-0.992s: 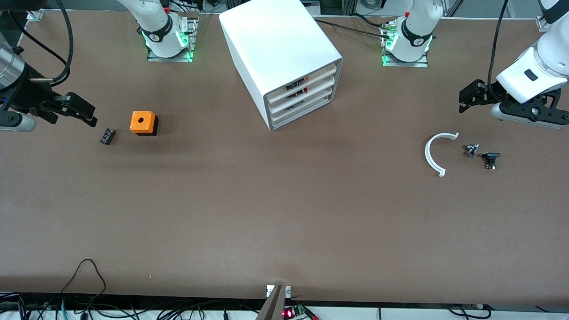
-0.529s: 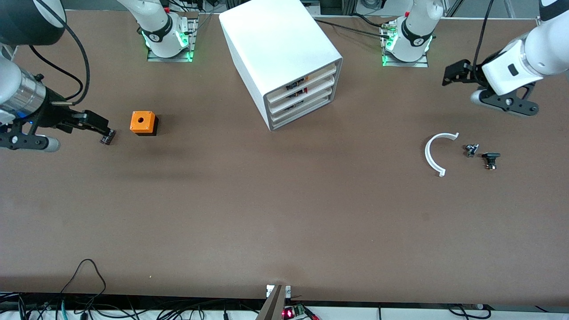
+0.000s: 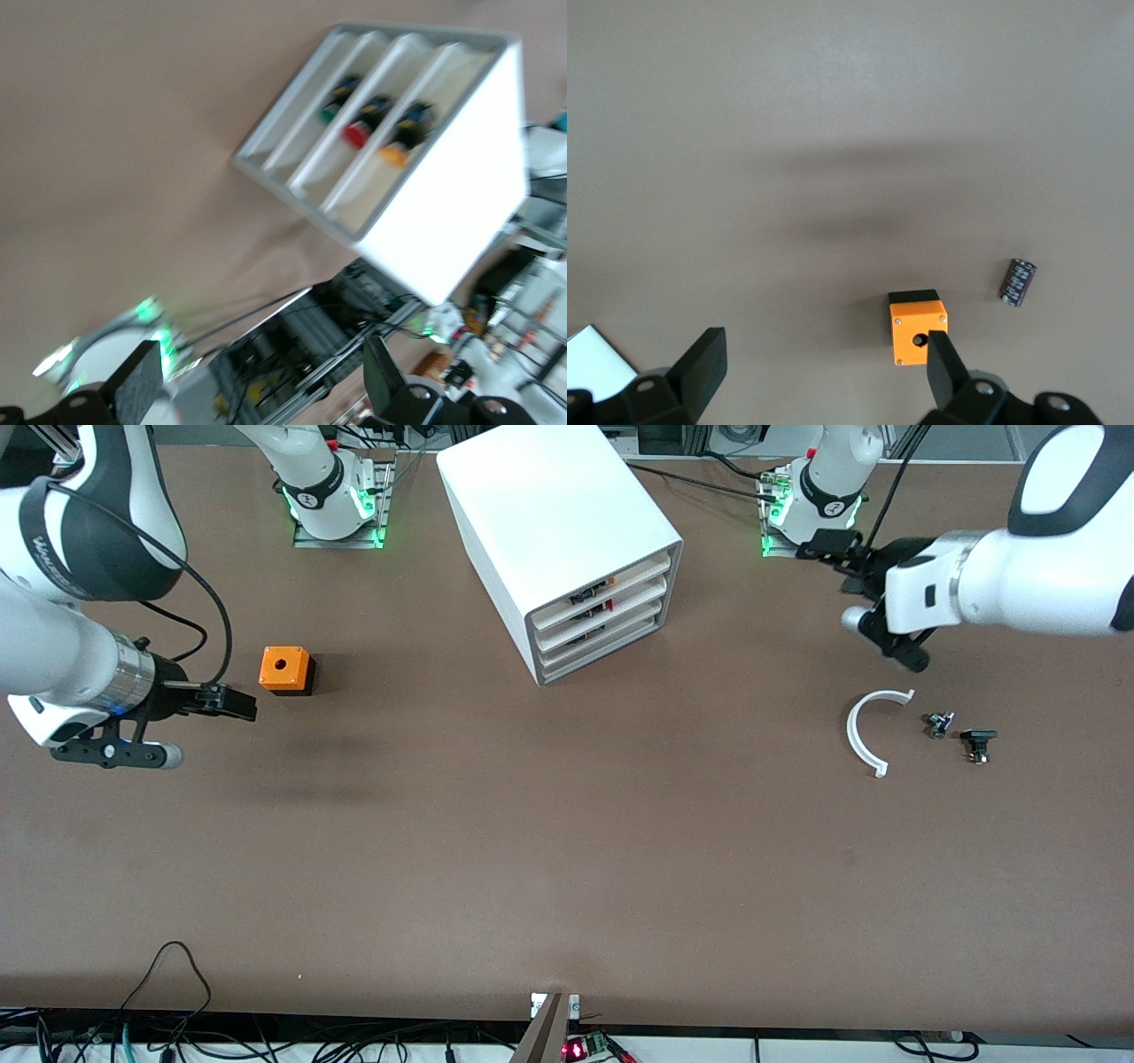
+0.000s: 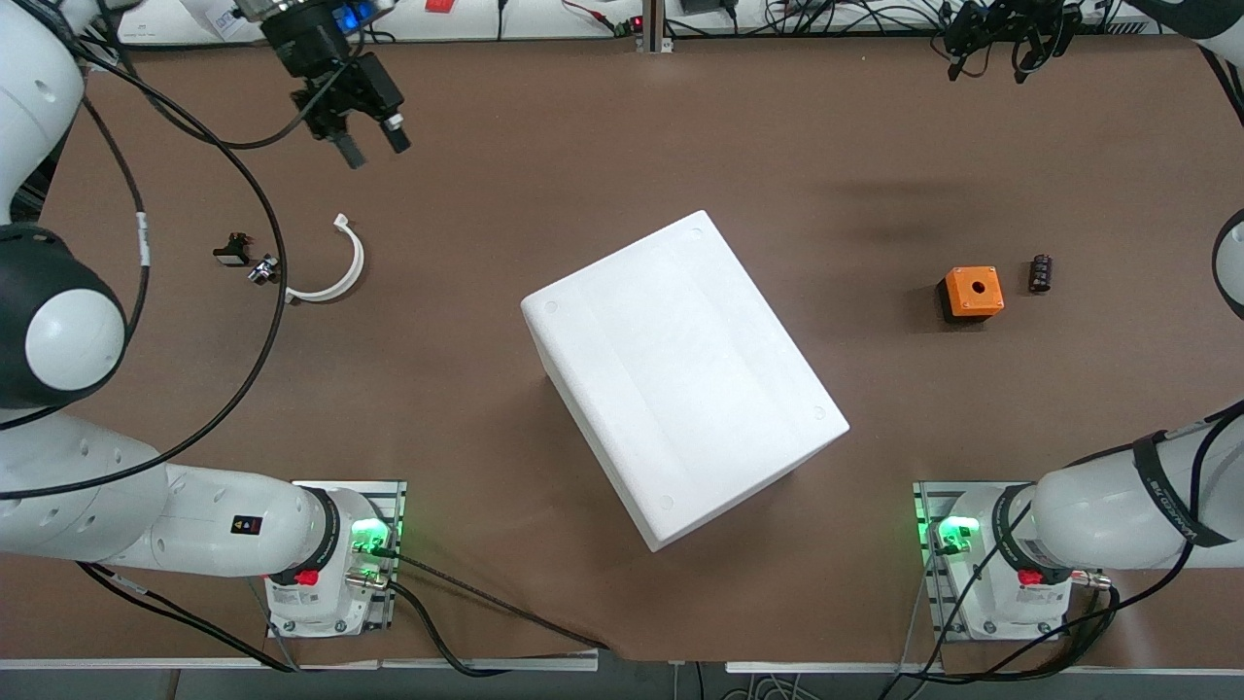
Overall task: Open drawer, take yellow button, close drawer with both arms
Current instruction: 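Move the left gripper toward the cabinet drawer handle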
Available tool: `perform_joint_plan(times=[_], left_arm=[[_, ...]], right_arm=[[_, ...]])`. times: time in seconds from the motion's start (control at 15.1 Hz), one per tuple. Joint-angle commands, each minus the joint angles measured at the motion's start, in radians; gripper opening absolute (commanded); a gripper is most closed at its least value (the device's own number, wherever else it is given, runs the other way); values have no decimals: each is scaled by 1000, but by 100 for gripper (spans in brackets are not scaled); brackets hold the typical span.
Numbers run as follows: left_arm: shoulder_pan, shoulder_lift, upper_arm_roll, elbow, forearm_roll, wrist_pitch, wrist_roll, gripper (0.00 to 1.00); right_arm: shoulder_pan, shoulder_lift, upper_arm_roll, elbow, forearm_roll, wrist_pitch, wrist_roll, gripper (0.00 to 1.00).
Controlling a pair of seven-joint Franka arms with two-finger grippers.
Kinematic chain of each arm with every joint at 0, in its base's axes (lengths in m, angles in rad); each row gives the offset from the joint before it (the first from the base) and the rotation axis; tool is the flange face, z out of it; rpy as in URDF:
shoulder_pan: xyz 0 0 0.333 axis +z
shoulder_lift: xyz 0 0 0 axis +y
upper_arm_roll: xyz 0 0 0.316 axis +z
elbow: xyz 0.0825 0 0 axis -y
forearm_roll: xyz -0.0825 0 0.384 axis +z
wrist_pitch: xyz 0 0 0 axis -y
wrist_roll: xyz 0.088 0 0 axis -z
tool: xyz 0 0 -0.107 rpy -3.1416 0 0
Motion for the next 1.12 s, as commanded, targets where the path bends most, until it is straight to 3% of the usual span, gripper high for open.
perform_joint_plan(times=[0.0, 0.26, 0.4, 0.53, 0.6, 0.93, 0.99, 1.06], left_arm=[[12, 7, 6, -130, -147, 104, 140, 100], [-7, -2, -6, -348, -347, 270, 260, 100], [4, -16, -73, -433, -373, 362, 289, 100], [-11, -53, -89, -541, -471, 469, 376, 100], [-2, -64, -135, -587, -528, 515, 416, 100], [-1, -68, -187, -644, -606, 537, 461, 93], [-2, -68, -204, -655, -611, 541, 482, 78], [-1, -68, -218, -664, -637, 543, 507, 76]], right_arm=[[-7, 23, 6, -11, 13, 53, 6, 100], [-9, 61, 7, -9, 13, 58, -5, 100], [30, 50, 11, -11, 5, 38, 13, 100], [44, 32, 12, 0, 5, -2, 32, 100], [47, 32, 12, 6, 13, -4, 35, 100], [71, 44, 11, 12, 4, 27, 30, 100], [71, 49, 12, 11, 8, 54, 30, 100], [80, 49, 12, 12, 10, 71, 33, 100]])
